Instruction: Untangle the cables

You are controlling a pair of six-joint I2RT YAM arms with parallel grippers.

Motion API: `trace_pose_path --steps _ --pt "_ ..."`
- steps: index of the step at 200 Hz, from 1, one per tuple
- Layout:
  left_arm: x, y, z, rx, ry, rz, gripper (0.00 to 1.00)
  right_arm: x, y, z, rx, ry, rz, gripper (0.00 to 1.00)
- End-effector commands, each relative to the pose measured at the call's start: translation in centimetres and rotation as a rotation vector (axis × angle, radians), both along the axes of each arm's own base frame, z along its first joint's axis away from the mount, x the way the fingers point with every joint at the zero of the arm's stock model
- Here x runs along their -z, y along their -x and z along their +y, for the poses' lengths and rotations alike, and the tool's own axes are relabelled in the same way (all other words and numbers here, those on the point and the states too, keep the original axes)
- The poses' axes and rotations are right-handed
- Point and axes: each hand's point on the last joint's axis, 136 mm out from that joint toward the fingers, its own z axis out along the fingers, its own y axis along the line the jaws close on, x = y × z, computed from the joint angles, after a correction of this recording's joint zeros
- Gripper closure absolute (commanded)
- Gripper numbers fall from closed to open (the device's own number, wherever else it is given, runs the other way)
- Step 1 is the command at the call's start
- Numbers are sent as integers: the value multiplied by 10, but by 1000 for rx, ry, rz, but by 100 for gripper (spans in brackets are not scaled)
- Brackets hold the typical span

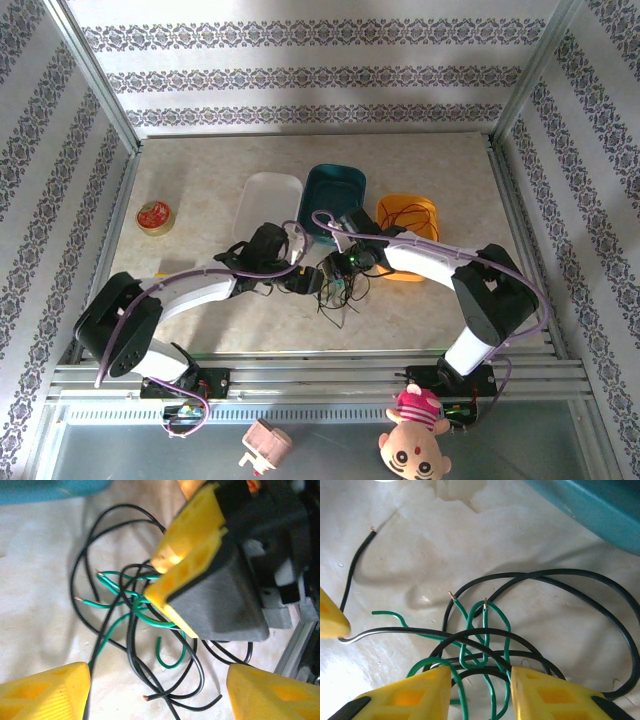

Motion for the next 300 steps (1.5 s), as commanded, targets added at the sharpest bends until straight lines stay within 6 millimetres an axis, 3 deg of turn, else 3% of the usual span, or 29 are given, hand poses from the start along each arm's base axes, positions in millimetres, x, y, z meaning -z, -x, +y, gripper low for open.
trace_pose_path --steps 1,72,115,158,217,263,284,300 --pt "-19 -9 4 -62 85 -6 27 -8 10 7 -27 -27 1 62" --pt "-18 -7 10 -73 83 4 25 5 17 12 -81 31 11 59" --pt "-15 -10 12 -93 66 1 25 -14 20 18 -125 21 -58 56" --pt "-13 -29 37 -258 46 -48 24 -28 22 18 -162 48 -124 56" --pt "-15 -47 82 -467 89 -37 23 -19 34 25 -230 93 -108 56" --pt "-13 -44 83 -448 77 -34 23 -5 29 26 -241 146 -103 57" --pt "-13 -43 80 -420 71 -40 23 2 27 27 -247 176 -104 60" --pt "-15 -41 77 -388 66 -44 23 0 23 26 -233 184 -124 75"
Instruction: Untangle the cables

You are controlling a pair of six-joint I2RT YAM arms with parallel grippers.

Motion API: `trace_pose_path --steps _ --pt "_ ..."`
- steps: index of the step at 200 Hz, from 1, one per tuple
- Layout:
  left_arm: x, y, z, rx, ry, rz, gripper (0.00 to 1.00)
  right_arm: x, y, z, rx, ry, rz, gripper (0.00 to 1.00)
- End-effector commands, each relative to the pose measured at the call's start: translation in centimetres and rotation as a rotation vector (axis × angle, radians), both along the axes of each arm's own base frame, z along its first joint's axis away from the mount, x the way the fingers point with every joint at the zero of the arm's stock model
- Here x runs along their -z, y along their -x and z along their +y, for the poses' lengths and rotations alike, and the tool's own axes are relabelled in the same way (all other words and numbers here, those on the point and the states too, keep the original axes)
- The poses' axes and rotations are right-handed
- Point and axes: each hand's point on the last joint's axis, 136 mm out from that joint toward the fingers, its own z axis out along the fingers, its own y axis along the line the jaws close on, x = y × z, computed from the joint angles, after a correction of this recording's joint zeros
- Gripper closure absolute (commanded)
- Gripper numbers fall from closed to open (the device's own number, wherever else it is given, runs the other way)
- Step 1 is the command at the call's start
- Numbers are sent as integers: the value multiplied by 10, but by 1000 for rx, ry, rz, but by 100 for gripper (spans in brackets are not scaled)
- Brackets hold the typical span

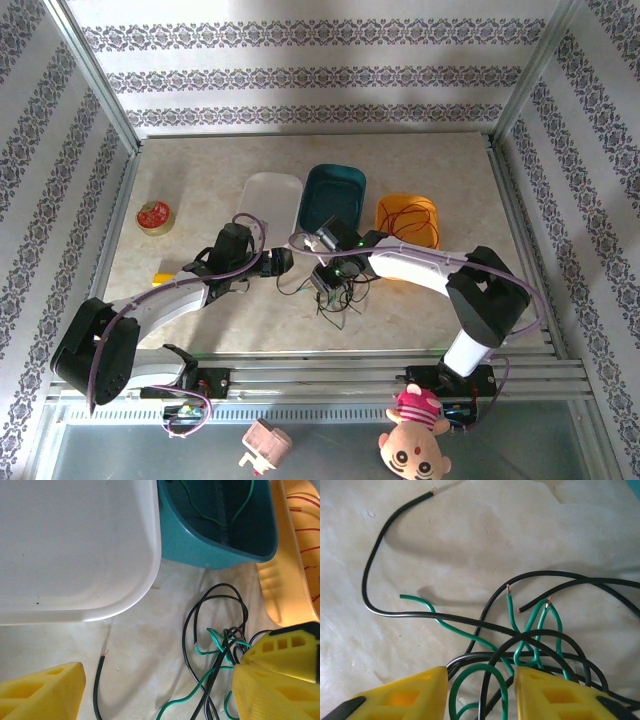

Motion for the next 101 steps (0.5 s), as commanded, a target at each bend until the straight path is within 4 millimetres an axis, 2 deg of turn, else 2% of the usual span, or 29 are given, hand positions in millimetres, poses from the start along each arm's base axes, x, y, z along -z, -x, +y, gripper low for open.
trace_pose_path --steps 1,14,34,70,101 --pt "-12 -2 -5 45 9 -46 23 -3 -5 0 0 36 -38 77" --pt "-10 2 -9 79 -3 -41 24 -10 -9 -2 13 23 -71 89" --pt "-8 10 -23 164 -35 -47 25 -29 -11 -4 32 -27 -106 99" --pt "-6 32 -68 387 -51 -51 25 -60 -12 -6 79 -168 -86 100" --pt "-9 47 -102 528 29 -52 24 -73 -16 -10 133 -260 -52 100"
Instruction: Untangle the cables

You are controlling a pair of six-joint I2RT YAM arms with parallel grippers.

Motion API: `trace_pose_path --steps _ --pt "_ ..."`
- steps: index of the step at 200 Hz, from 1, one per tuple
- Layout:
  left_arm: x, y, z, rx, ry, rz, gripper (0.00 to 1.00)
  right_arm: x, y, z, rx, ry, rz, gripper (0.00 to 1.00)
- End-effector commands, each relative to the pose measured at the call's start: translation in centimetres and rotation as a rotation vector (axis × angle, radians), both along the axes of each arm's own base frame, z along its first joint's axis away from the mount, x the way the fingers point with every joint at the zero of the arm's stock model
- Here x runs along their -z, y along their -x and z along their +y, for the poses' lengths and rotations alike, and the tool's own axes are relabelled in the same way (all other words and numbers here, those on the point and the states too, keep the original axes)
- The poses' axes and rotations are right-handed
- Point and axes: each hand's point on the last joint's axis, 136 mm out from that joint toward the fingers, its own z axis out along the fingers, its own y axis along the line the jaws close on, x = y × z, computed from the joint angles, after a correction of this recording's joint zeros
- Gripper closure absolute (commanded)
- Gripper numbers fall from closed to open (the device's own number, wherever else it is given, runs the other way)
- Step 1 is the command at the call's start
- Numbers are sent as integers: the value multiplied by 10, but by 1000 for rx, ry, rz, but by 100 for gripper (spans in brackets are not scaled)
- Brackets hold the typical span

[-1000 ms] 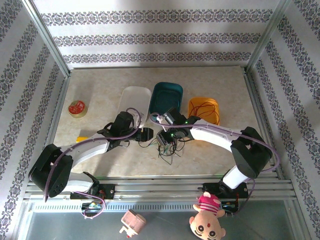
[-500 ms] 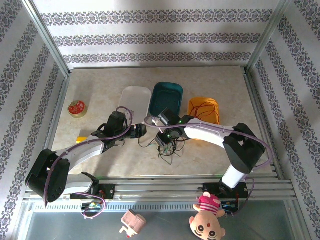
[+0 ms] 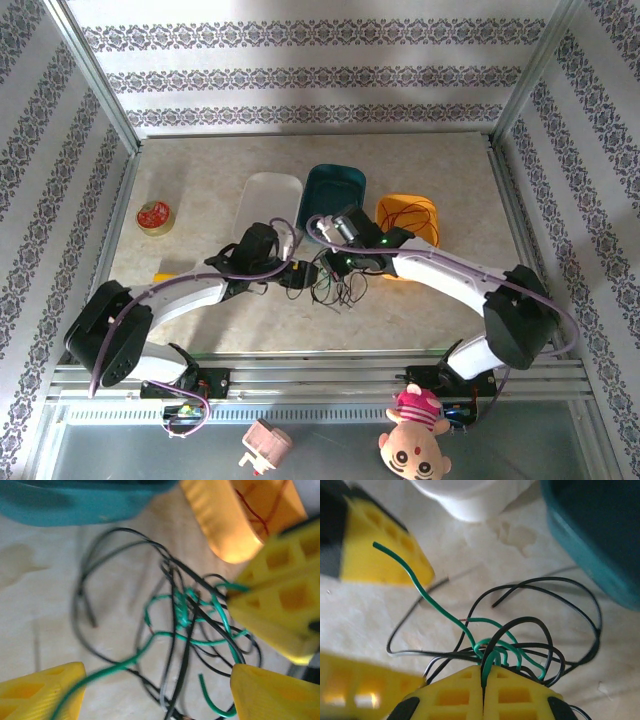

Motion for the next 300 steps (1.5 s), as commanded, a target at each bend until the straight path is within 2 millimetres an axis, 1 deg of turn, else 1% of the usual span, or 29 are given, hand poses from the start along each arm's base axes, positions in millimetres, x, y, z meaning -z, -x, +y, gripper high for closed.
trace_pose_path --steps 1,32,54,62,70,90,103,108,123,149,168,200,215,251,266,276,289,300 --pt "-7 14 -26 150 57 -7 24 -7 3 1 31 -95 53 100" --pt "-4 21 -44 214 106 18 24 -15 -2 -3 87 -196 94 100" --pt "0 19 -47 207 124 27 25 -20 -4 -5 119 -264 124 100" --pt "2 17 -48 198 126 28 27 -22 -4 -6 128 -290 133 100" --pt "7 16 -48 191 124 35 34 -23 -5 -6 139 -315 146 100" --pt "20 10 -47 156 114 48 63 -29 -5 -8 155 -379 175 100" --pt "31 6 -44 121 102 64 84 -33 -4 -11 165 -404 187 100" --pt "34 5 -43 109 99 73 89 -35 -4 -12 168 -413 189 100" --pt "43 1 -36 69 88 98 100 -38 -3 -20 185 -421 183 100" --pt "58 -5 -14 -19 26 141 100 -44 -6 -44 263 -412 141 100" --pt "72 -3 2 -62 -64 171 100 -50 -11 -69 347 -386 86 100" --pt "93 1 32 -140 -232 208 100 -55 -19 -114 511 -264 -42 100" --pt "99 4 40 -161 -279 223 100 -57 -22 -130 570 -217 -85 100" --pt "107 12 49 -174 -319 267 100 -61 -26 -157 659 -116 -154 100" --pt "109 15 52 -178 -331 278 100 -62 -26 -164 678 -77 -170 100" --pt "110 15 52 -177 -330 278 100 -63 -26 -164 672 -72 -174 100" --pt "109 15 49 -172 -313 278 100 -64 -25 -150 606 -111 -155 100" --pt "107 15 45 -162 -293 280 100 -63 -20 -128 505 -169 -108 92"
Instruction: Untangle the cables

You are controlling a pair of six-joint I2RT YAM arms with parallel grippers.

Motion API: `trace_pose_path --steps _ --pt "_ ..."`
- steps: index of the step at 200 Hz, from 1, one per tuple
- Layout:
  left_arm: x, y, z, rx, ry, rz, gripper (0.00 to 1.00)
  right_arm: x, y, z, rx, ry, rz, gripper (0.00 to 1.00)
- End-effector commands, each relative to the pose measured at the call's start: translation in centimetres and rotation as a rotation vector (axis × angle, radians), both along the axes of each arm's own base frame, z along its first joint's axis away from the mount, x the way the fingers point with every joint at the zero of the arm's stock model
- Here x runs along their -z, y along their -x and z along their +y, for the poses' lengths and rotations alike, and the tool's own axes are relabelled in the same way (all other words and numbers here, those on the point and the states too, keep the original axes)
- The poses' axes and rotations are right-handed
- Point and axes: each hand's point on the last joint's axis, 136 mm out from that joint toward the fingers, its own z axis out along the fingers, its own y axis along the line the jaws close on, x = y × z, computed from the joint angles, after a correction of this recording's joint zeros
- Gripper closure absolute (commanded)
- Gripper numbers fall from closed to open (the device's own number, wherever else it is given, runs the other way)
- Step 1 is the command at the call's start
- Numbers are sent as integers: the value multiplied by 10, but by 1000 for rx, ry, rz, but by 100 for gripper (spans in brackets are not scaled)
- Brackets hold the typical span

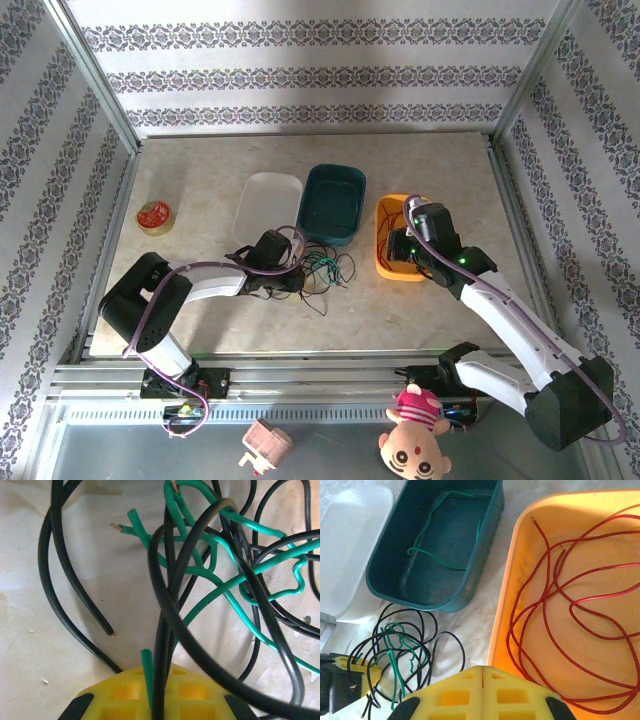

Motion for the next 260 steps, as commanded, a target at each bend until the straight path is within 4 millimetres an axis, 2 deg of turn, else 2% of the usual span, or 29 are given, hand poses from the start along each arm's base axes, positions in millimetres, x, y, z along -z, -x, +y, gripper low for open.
trace_pose_path --steps 1,29,43,61,89,106,116,131,140,153,200,212,217,237,260 --pt "27 25 23 -25 -103 119 100 -6 5 23 -131 -31 7 91" --pt "22 24 13 -5 -55 113 100 16 26 83 -369 -86 129 62" --pt "20 22 13 -6 -52 107 100 30 33 105 -445 -72 172 56" --pt "19 22 13 -3 -51 101 100 47 32 122 -481 -55 216 55" --pt "17 22 12 3 -48 97 100 70 22 136 -510 -35 272 55" --pt "17 22 13 3 -52 94 100 86 19 138 -510 -13 312 59" --pt "15 21 13 4 -53 90 100 92 18 139 -506 -8 322 66" --pt "15 21 13 5 -57 84 100 94 16 137 -493 -5 316 85" --pt "15 21 14 4 -61 84 100 92 15 136 -487 -4 304 94" --pt "16 22 14 6 -62 87 100 87 14 135 -482 -3 283 100" --pt "19 24 13 16 -59 102 100 56 12 132 -469 -32 193 100" --pt "19 25 12 21 -55 108 85 43 11 133 -467 -51 160 100" --pt "19 25 12 21 -57 108 82 36 11 133 -465 -57 142 100" --pt "21 25 13 17 -63 111 74 13 6 129 -437 -70 71 100" --pt "26 26 13 18 -66 121 74 -11 0 120 -386 -62 -9 100"
